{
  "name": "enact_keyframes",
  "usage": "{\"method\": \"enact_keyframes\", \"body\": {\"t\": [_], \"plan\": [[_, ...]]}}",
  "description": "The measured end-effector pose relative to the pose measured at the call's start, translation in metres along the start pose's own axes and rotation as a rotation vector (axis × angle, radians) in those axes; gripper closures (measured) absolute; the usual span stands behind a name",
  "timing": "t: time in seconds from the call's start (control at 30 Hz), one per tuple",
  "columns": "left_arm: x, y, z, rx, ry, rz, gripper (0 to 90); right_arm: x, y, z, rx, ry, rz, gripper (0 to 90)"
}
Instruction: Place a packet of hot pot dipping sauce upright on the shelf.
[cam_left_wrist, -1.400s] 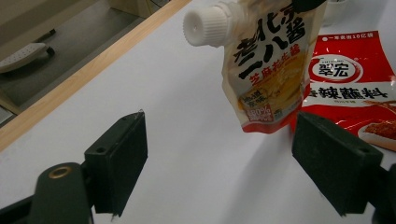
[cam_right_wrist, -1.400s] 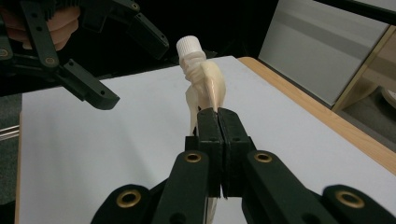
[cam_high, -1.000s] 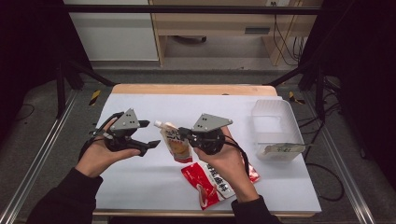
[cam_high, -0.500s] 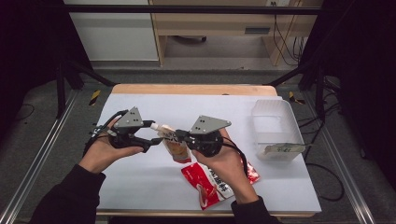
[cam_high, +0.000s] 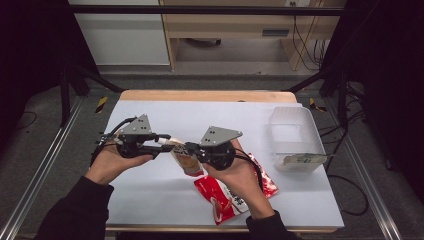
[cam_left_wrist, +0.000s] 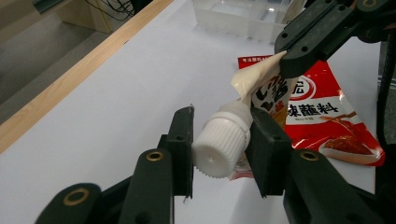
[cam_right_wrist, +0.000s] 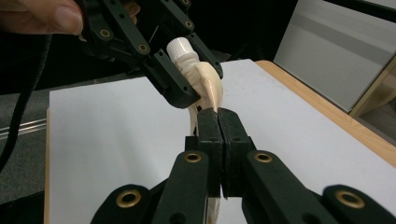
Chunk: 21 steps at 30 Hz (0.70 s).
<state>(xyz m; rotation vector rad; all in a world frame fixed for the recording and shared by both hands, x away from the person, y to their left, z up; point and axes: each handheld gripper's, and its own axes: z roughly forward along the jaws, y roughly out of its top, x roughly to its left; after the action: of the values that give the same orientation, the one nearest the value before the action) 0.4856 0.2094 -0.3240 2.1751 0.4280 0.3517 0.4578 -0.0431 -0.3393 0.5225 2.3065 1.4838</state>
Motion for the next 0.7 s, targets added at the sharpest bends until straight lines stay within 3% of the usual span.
{"method": "enact_keyframes", "body": {"t": [0.27, 0.47, 0.7], "plan": [[-0.007, 0.010, 0.001, -0.020, -0.010, 0.010, 71.0, -0.006, -0.003, -0.004, 0.023, -0.015, 0.017, 89.4], [-0.011, 0.021, 0.002, 0.013, -0.018, 0.042, 71.8, -0.007, -0.005, -0.008, 0.037, -0.018, 0.015, 88.9], [-0.019, 0.032, 0.005, 0.044, -0.043, 0.097, 72.6, -0.006, -0.005, -0.008, 0.137, -0.022, -0.016, 87.5]]}}
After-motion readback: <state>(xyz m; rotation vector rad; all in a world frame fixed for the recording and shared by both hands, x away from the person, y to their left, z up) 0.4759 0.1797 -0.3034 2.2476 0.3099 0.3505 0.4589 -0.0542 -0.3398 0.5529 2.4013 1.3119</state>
